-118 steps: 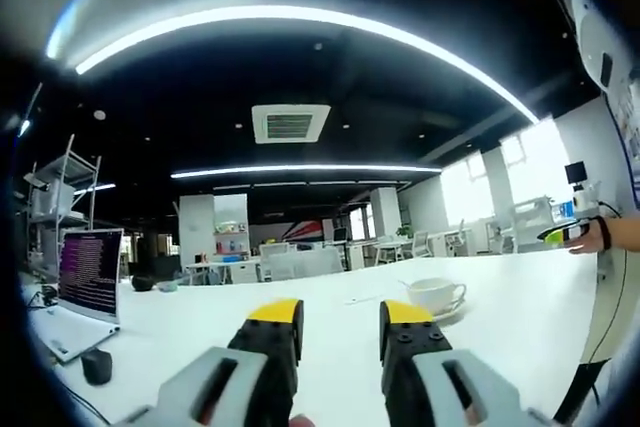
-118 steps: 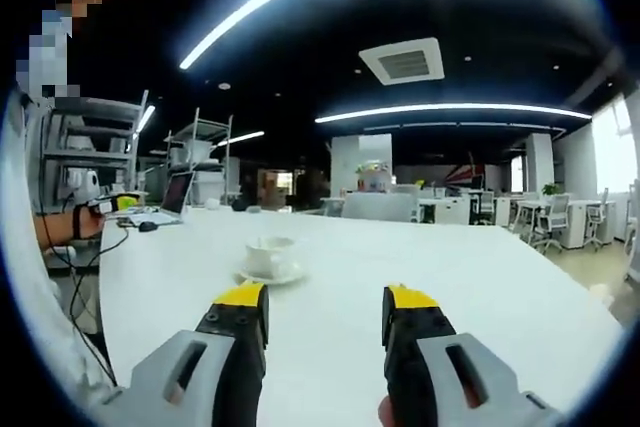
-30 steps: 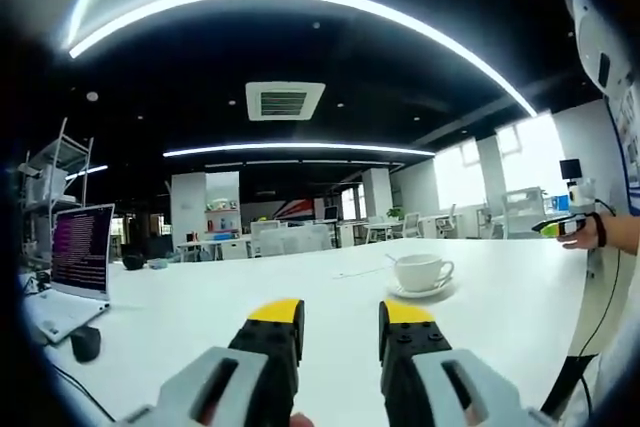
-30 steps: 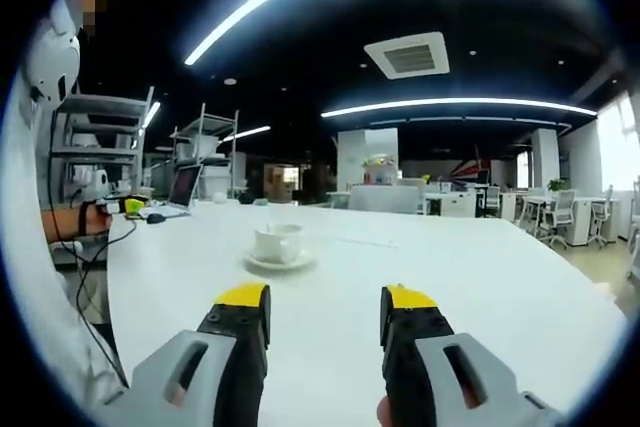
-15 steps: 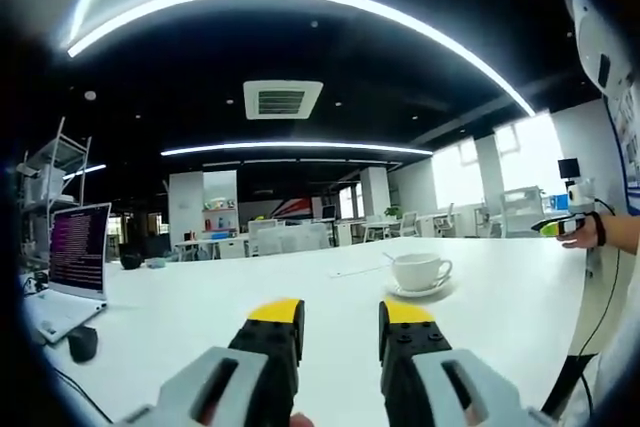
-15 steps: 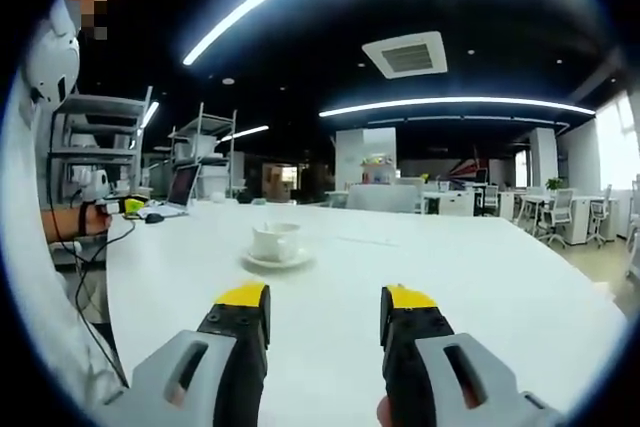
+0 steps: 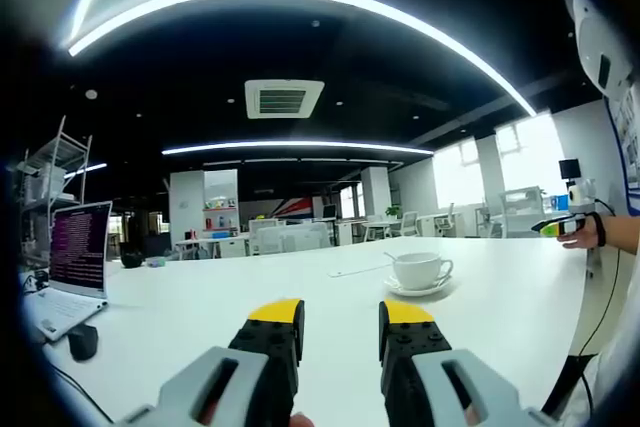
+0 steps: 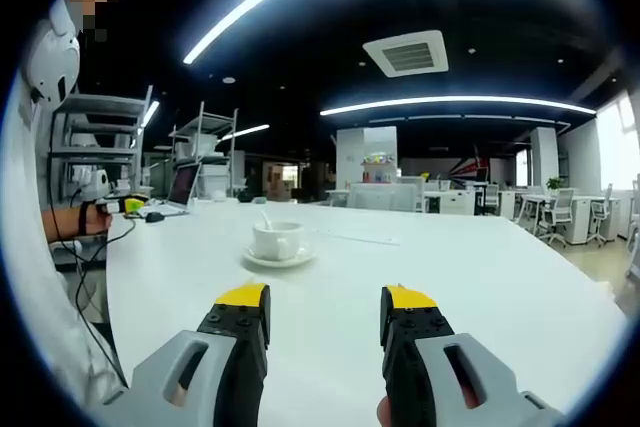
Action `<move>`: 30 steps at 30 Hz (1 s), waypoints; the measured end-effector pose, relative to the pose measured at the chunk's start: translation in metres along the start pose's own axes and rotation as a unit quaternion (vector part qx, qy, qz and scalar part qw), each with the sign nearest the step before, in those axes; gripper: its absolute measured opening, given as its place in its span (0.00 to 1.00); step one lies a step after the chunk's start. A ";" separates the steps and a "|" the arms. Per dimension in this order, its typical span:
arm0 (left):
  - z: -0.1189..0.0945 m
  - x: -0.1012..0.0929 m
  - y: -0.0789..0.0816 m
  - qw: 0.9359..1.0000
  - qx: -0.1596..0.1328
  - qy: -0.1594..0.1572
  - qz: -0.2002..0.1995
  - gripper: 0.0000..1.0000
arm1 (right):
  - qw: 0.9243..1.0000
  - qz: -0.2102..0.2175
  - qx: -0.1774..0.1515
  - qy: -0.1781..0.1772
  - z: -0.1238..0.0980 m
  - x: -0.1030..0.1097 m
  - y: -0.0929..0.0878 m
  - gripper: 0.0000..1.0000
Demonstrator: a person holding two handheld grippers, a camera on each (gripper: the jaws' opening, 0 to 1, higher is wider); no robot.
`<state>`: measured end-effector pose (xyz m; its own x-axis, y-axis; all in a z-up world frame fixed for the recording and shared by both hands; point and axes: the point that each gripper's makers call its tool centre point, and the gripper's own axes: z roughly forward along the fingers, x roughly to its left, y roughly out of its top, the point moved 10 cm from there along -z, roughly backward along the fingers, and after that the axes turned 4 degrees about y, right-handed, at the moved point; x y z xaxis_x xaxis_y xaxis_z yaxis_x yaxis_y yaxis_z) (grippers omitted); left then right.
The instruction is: Tidy tabletop coffee trays, cups and spoons，present forward
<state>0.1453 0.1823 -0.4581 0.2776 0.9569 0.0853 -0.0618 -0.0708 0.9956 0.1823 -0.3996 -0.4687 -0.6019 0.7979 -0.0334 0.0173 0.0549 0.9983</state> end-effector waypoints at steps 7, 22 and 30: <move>0.001 0.000 0.001 1.000 -0.001 -0.002 0.001 0.31 | 1.000 -0.002 -0.001 -0.001 0.000 0.000 0.002 0.44; 0.002 0.001 0.000 1.000 -0.001 -0.001 -0.001 0.31 | 1.000 -0.002 0.001 -0.003 0.001 0.001 0.002 0.44; 0.003 0.001 0.000 1.000 -0.001 0.001 0.001 0.31 | 1.000 -0.002 0.003 -0.003 0.001 0.001 0.001 0.44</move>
<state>0.1482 0.1828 -0.4581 0.2751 0.9575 0.0870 -0.0637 -0.0721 0.9954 0.1828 -0.3981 -0.4678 -0.5975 0.8010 -0.0370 0.0194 0.0606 0.9980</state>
